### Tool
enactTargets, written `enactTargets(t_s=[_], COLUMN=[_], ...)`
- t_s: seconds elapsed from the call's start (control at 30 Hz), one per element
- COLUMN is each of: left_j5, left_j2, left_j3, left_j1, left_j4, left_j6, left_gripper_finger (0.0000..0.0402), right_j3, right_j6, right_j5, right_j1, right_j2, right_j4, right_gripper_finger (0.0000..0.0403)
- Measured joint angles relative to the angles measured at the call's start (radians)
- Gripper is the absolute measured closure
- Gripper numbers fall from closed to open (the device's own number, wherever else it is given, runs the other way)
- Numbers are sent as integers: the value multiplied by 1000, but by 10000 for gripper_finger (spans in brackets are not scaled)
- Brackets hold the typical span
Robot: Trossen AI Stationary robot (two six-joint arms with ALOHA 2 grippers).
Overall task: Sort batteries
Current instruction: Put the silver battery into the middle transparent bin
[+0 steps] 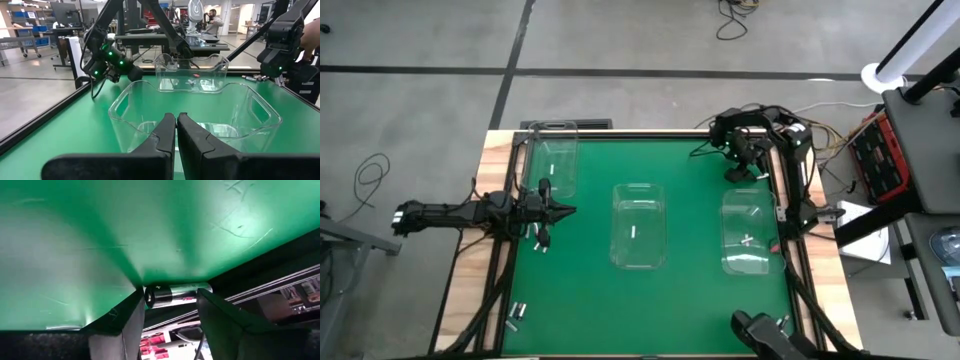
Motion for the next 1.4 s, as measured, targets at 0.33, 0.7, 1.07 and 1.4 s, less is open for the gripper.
enactTargets(t_s=[0.33,0.7,1.07,1.4], left_j5=[0,0,0,0], left_j2=[0,0,0,0], left_j3=[0,0,0,0], left_j1=[0,0,0,0], left_j4=[0,0,0,0], left_j6=[0,0,0,0], left_gripper_finger=[402,402,402,402], right_j3=[28,57,86,101], right_j6=[43,-22,-75,386], right_j5=[94,95,184,0], right_j1=[-5,-10,-7,-129], right_j2=[-29,-123,-171,-203], right_j4=[36,92,234,432], right_gripper_finger=[232,232,232,232])
